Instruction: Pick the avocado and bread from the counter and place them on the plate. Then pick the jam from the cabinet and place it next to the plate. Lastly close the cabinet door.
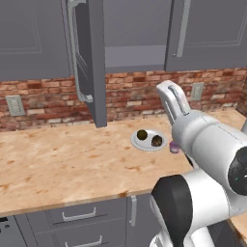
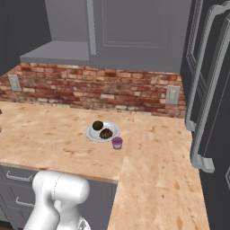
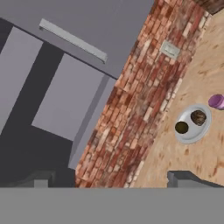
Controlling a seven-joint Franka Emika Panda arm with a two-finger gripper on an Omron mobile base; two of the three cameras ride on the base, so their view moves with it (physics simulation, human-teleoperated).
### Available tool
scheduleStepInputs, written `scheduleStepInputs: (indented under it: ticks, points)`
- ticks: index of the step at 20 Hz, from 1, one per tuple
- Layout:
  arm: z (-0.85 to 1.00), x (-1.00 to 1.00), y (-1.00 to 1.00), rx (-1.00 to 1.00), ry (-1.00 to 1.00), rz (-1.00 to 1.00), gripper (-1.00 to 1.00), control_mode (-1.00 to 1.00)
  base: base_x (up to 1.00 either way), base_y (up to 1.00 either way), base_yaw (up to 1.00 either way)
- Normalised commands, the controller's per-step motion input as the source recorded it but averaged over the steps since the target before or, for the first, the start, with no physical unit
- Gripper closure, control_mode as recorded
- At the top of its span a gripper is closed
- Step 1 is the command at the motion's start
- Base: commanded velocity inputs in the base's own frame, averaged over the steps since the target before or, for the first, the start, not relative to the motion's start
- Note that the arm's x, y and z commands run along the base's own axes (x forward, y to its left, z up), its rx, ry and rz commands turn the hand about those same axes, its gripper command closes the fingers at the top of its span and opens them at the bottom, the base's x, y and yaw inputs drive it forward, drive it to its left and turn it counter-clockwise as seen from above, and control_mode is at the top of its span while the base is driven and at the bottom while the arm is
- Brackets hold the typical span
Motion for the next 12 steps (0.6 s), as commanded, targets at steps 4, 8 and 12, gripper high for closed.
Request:
scheduleStepInputs:
  ticks: [4, 8, 12]
  points:
    - [0.0, -0.54, 0.23, -0.11, -0.01, -0.02, -1.0, -1.0, 0.0, 0.0, 0.0]
    - [0.0, -0.45, 0.23, -0.12, 0.0, -0.02, -1.0, -1.0, 0.0, 0.0, 0.0]
    - [0.0, -0.29, 0.29, -0.12, 0.0, -0.03, -1.0, -1.0, 0.0, 0.0, 0.0]
